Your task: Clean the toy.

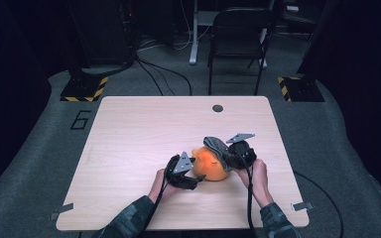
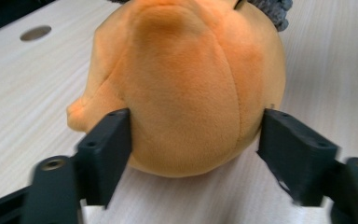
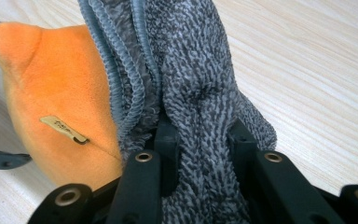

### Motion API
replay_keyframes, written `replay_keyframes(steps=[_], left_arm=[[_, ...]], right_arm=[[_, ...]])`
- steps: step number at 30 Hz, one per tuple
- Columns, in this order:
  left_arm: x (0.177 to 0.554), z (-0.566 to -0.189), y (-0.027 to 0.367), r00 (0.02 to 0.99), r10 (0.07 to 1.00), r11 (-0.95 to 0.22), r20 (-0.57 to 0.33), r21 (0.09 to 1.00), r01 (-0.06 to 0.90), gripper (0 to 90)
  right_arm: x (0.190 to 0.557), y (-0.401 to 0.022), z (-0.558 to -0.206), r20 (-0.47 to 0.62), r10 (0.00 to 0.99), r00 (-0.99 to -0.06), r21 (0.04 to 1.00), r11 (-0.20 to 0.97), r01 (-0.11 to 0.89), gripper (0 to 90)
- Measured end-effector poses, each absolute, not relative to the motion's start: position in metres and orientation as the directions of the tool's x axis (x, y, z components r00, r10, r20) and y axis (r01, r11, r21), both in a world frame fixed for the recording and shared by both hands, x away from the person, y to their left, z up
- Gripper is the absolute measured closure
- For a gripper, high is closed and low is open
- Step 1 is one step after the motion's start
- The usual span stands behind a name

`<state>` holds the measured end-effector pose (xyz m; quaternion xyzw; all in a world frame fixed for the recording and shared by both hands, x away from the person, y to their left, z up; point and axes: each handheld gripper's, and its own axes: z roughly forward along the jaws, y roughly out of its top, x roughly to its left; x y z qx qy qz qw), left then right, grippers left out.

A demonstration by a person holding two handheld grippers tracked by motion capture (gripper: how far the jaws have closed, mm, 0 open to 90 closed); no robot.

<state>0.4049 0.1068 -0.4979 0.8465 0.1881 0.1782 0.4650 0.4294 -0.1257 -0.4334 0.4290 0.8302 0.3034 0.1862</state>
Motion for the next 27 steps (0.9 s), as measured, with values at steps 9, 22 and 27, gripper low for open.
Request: replay_keyframes(steps=[9,22,27], left_arm=[[0.402,-0.504,0.102,0.843,0.514,-0.521,0.162,0.839,0.156,64.9],[0.401,-0.508,0.106,0.845,0.512,-0.5,0.157,0.854,0.145,70.1],[0.4,-0.507,0.107,0.842,0.513,-0.485,0.165,0.865,0.126,70.3]], right_arm=[[0.428,-0.134,-0.43,0.034,0.824,-0.565,0.705,0.381,0.598,71.5],[0.433,-0.245,-0.446,0.027,0.957,-0.29,0.668,0.198,0.717,71.4],[0.436,-0.245,-0.453,0.028,0.961,-0.275,0.65,0.191,0.735,71.3]])
